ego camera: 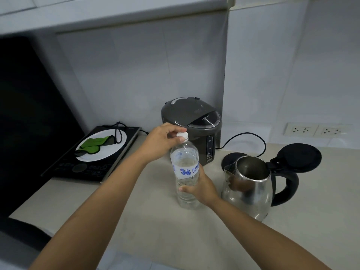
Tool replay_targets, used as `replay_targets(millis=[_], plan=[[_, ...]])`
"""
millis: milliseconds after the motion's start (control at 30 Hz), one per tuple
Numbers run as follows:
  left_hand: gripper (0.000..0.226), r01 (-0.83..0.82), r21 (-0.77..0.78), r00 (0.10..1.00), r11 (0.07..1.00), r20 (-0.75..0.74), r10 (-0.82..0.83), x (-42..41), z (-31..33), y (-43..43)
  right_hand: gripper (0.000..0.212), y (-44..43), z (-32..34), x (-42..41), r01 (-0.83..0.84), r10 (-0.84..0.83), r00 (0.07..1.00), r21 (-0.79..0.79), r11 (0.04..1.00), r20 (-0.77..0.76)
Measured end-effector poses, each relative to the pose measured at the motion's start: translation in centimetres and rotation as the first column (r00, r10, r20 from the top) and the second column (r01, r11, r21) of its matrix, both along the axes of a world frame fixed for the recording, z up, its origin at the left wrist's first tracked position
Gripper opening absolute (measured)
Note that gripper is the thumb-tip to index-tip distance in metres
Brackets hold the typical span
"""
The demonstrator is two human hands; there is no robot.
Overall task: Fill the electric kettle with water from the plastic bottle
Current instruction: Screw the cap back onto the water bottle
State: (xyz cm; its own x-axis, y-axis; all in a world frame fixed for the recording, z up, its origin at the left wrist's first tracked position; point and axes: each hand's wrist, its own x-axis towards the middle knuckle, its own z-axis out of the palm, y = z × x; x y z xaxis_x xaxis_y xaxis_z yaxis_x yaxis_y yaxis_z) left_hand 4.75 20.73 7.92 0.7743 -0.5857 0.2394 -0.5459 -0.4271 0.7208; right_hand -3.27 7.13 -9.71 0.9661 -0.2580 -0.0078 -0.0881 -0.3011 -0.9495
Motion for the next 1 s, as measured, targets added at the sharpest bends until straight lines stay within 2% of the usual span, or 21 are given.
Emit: replay_targets(millis=[133,233,300,467,633,700,833,1000], plan=[[0.026,0.077,0.046,0.996,0.996,-0.039,-0.075,-0.1,0.7,-0.4,0.097,-0.6,-0.1,0.0,-0.022,0.022,1.0,0.005,1.0,-0.014],[0.037,0.105,0.071,0.992,0.992,-0.081,-0.099,-0.4,0.9,-0.6,0.096,-0.9,-0.3,0.0,-0.031,0.031,0.999,0.005,1.0,-0.011],[0.041,0.093,0.039,0.987,0.995,-0.132,-0.087,-0.8,0.7,-0.8,0.097,-0.9,-0.2,0.0,-0.051,0.051,0.999,0.007,0.999,-0.011],[0.03,-0.009,-0.132,0.957,0.991,-0.29,-0.029,-1.6,0.7,-1.4,0.101,-0.8,0.0,0.1,-0.076,0.076,0.997,-0.005,0.997,-0.017],[0.026,-0.179,-0.017,0.984,0.984,-0.021,0.179,-1.7,-0.1,-1.5,0.111,-0.8,0.3,0.1,-0.117,0.117,0.993,0.006,0.993,-0.012],[0.026,-0.198,-0.013,0.98,0.98,0.018,0.198,-1.6,0.0,-1.6,0.113,-0.8,0.4,0.0,-0.09,0.089,0.995,0.03,0.995,0.039],[0.022,-0.139,0.076,0.99,0.987,0.019,0.138,-0.9,0.7,-1.4,0.09,-0.5,1.5,0.1,-0.044,0.041,0.993,0.03,0.999,0.109],[0.033,0.027,0.089,0.991,0.996,-0.135,-0.015,0.3,1.3,-0.6,0.091,-0.7,1.7,0.8,-0.071,0.065,0.992,0.056,0.996,0.106]])
